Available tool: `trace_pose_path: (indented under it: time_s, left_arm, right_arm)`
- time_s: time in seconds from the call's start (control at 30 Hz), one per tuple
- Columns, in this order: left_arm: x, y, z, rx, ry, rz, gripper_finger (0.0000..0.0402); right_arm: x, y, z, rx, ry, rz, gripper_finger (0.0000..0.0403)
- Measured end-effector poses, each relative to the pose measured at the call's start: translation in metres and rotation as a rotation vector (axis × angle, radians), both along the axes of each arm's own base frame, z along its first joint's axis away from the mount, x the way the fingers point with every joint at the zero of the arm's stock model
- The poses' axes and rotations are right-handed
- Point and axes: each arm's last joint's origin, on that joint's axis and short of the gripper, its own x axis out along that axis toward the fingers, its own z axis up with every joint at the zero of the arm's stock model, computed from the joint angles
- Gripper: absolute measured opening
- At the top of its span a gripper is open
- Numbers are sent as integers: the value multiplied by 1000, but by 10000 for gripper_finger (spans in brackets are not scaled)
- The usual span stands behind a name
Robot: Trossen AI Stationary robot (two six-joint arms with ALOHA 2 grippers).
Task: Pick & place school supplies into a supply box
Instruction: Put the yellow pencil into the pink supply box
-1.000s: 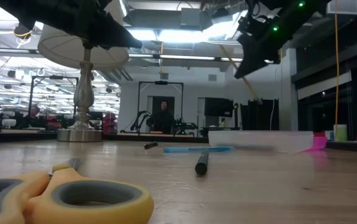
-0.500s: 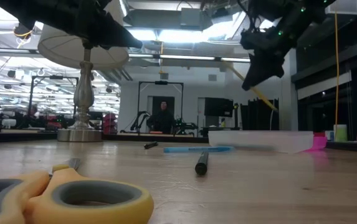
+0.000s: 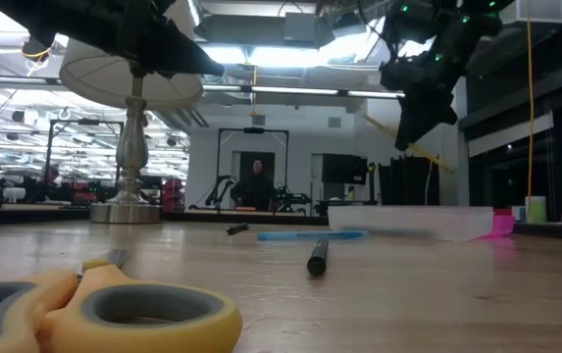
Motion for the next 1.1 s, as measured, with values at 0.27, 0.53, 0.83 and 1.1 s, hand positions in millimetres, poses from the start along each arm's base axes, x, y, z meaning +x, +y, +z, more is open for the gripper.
trace_pose_path:
  time_s: [0.27, 0.53, 0.83, 1.1]
  left_arm:
    - [0, 0, 1, 0, -16, 0, 48]
    - [1, 0, 3, 0, -32, 0, 49]
    - [1, 0, 3, 0, -32, 0, 50]
    - [1, 0, 3, 0, -31, 0, 47]
  right_arm:
    - [20, -6, -39, 96, 154, 10, 26]
    - [28, -8, -58, 144, 210, 24, 26]
    - [33, -10, -60, 140, 166, 1, 26]
    - [35, -10, -65, 154, 178, -4, 28]
